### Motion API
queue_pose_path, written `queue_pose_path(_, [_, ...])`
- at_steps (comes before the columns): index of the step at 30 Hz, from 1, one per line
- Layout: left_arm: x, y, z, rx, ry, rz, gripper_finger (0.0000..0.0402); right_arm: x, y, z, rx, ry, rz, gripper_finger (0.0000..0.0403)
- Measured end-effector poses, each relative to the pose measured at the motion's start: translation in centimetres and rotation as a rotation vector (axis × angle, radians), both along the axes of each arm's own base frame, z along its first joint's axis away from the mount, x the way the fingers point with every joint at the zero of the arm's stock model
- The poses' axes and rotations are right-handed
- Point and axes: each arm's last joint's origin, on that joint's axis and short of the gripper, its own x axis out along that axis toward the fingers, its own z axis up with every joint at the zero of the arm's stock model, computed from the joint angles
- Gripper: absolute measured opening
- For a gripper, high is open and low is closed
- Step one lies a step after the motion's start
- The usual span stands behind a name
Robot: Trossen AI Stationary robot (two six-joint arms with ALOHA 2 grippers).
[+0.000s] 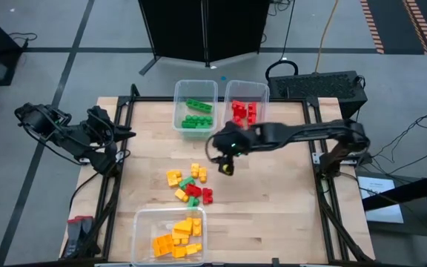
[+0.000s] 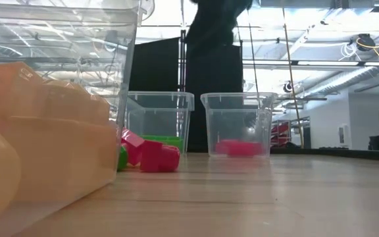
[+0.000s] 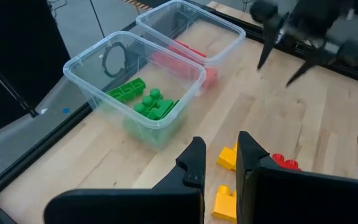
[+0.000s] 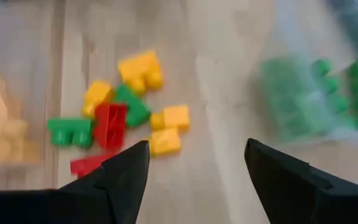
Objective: Sort blocks
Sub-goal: Put the red game piece into the top right transparent bin
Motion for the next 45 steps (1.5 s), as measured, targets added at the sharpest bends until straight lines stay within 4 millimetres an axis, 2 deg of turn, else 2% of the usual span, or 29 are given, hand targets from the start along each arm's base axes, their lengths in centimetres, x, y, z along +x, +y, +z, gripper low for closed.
queue_pose_path(6, [0.4, -0.2, -0.5, -0.046, -0.012, 0.042, 0.0000, 3.0, 1.3, -5.3, 0.032, 0.104, 0.061, 0.0249])
queue_pose_path(8, [0.8, -0.5, -1.6, -0.067, 0.015, 0.062, 0.0000, 3.6, 1.8, -5.8, 0.060, 0.085, 0.092, 0.0239])
queue_pose_path(11, [1.9, -1.3, -4.2, -0.097, 0.109, 0.078, 0.0000, 3.7, 2.4, -5.5, 0.088, 0.059, 0.123, 0.0220])
queue_pose_path(14, [3.1, -2.1, -7.3, -0.124, 0.215, 0.082, 0.0000, 2.7, 2.7, -3.4, 0.098, 0.011, 0.124, 0.0202])
queue_pose_path(18, [4.5, -3.0, -11.1, -0.190, 0.287, 0.130, 0.0000, -0.3, 2.9, 2.0, 0.121, -0.129, 0.108, 0.0175])
queue_pose_path(21, [5.5, -3.6, -13.5, -0.247, 0.342, 0.135, 0.0000, -2.9, 3.0, 5.3, 0.128, -0.212, 0.069, 0.0152])
queue_pose_path(27, [8.0, -4.2, -16.2, -0.346, 0.335, 0.170, 0.0000, -8.4, 3.4, 10.7, 0.069, -0.394, -0.043, 0.0111])
queue_pose_path(30, [9.1, -4.1, -16.8, -0.422, 0.345, 0.245, 0.0000, -10.1, 3.7, 12.0, 0.057, -0.445, -0.063, 0.0094])
queue_pose_path(35, [10.6, -3.6, -18.5, -0.479, 0.459, 0.343, 0.0000, -11.9, 4.6, 13.2, 0.086, -0.494, -0.031, 0.0073])
queue_pose_path(41, [12.3, -3.1, -20.7, -0.517, 0.585, 0.410, 0.0000, -12.0, 6.2, 13.0, 0.113, -0.483, 0.020, 0.0057])
queue_pose_path(45, [13.9, -2.7, -22.3, -0.544, 0.605, 0.439, 0.0000, -12.2, 7.0, 13.0, 0.120, -0.478, 0.051, 0.0051])
